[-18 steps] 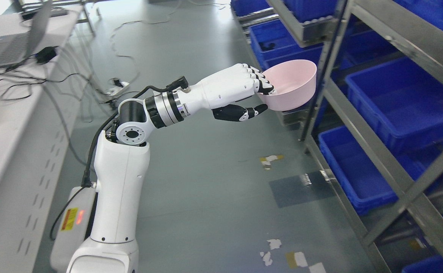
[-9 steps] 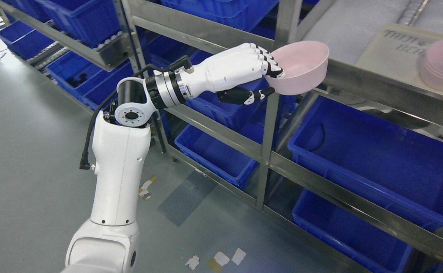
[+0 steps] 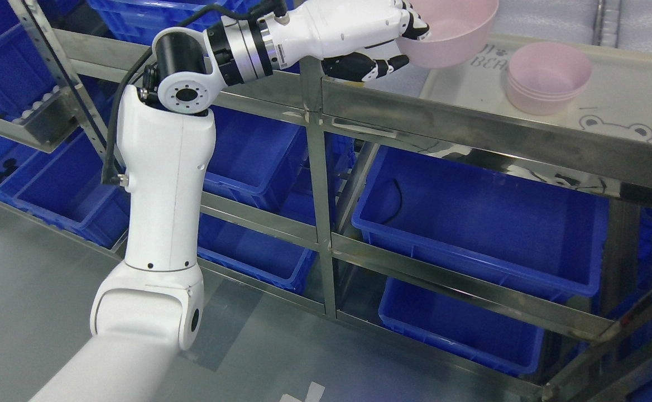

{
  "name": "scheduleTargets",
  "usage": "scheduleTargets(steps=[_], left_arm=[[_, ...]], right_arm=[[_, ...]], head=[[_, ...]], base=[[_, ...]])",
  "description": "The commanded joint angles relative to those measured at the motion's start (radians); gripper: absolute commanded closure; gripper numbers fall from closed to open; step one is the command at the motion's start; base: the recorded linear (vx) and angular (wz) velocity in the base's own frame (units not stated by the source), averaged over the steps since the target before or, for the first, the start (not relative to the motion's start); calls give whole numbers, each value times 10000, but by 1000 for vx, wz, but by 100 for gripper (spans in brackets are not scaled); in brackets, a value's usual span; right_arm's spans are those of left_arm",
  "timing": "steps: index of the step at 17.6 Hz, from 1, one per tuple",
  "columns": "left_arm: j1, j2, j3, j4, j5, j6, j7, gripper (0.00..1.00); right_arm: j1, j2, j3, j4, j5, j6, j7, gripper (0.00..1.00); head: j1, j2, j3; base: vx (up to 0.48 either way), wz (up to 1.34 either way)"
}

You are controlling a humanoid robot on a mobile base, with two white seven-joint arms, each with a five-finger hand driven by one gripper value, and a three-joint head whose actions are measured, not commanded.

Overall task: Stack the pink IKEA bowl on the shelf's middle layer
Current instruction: 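Move the held bowl over the stacked pink bowls on the tray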

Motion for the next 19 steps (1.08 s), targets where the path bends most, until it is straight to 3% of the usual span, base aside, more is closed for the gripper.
scheduleTargets(steps=[1, 7, 12, 19], left_arm=[[-1135, 175, -191, 1980, -1128, 3, -6, 96], [-1228, 175, -543, 3345, -2296, 3, 85, 96], [-2116, 175, -1081, 5002, -3413, 3, 392, 96], [-2149, 175, -1173, 5172, -4582, 647, 1188, 96]], right_arm=[[229, -175, 0, -175, 0, 5, 7, 0], [229, -175, 0, -175, 0, 5, 7, 0], [229, -175, 0, -175, 0, 5, 7, 0], [229, -175, 0, -175, 0, 5, 7, 0]], head=[[0, 0, 0], [0, 0, 0], [0, -1, 0], [0, -1, 0]], base=[[40, -363], [14, -297], [0, -328], [5, -220]])
